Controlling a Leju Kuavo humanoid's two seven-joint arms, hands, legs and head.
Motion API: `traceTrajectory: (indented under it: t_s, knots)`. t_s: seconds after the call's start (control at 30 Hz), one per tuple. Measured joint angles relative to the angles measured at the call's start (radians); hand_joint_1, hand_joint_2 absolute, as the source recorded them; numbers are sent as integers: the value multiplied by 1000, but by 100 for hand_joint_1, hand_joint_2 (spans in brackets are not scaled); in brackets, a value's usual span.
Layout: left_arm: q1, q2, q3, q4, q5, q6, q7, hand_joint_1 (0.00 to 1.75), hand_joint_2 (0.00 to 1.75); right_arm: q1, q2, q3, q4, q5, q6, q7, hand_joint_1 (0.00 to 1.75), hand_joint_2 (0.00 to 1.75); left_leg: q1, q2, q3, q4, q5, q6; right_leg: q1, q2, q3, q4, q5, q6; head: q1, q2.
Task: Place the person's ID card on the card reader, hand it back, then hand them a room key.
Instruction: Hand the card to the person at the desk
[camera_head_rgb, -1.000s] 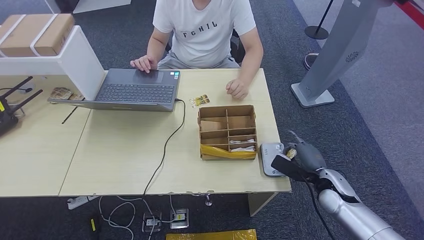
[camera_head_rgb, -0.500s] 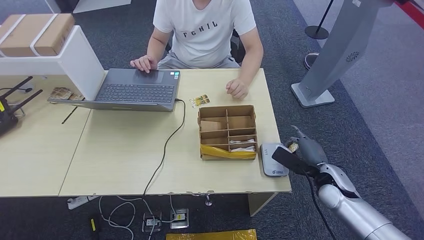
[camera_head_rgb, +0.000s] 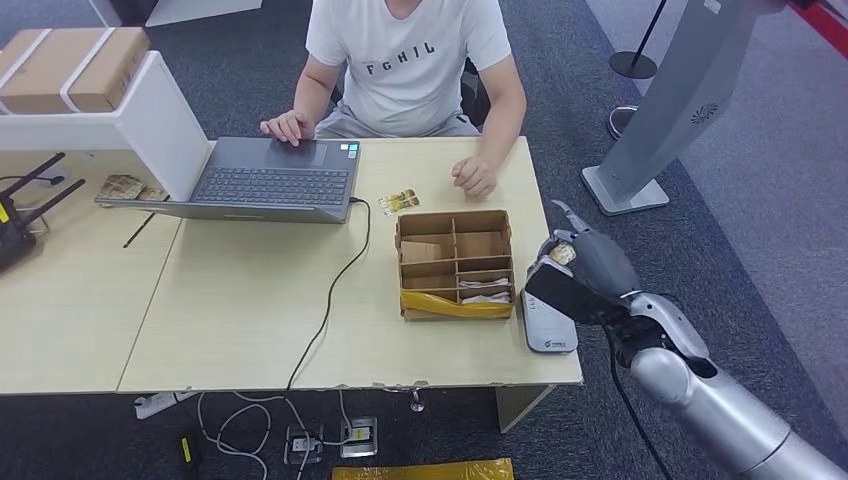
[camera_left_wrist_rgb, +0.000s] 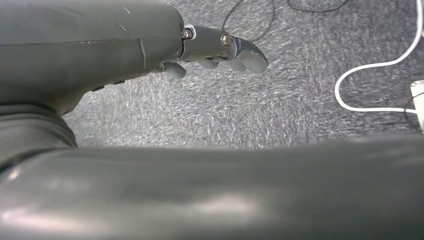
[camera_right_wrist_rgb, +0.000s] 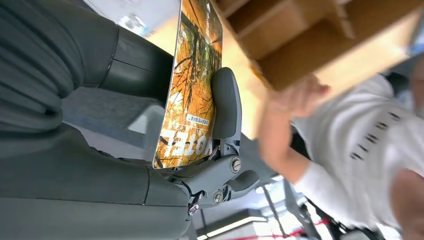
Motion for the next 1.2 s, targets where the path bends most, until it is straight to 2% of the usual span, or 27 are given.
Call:
traceTrajectory:
  t_s: [0.1,0.2,0.3,0.4,0.93,1.2]
  knots:
    - [1,0,0,0,-10,-3,-7,0,0,-36,-18,-22,-73,37,30,25,175,175,0,0,0,0,0,0,0,0,0,0,0,0,0,0]
    - [1,-1,0,0,-20,-7,-8,0,0,-85,-26,-33,-95,144,53,3,175,175,0,1,0,0,0,0,0,2,0,0,0,0,0,0]
    - [0,-4,0,0,-23,-8,-8,0,0,-145,-11,-31,-69,248,54,-42,175,175,0,1,0,0,0,0,0,3,0,0,0,1,0,0]
    - [-1,-8,0,0,-25,-8,-10,0,0,-196,22,-27,-19,285,51,-63,175,175,0,1,0,0,0,0,0,3,0,0,1,0,0,0]
    - [-7,-11,-26,0,-65,-17,-14,0,0,-302,172,-16,240,249,98,-85,175,175,1,1,-1,0,0,0,0,2,-1,0,0,0,0,0]
    - [-10,-11,-34,0,-74,-22,-14,0,0,-317,233,-16,351,278,70,-104,175,175,1,1,-1,0,0,0,0,3,-1,0,0,0,0,0]
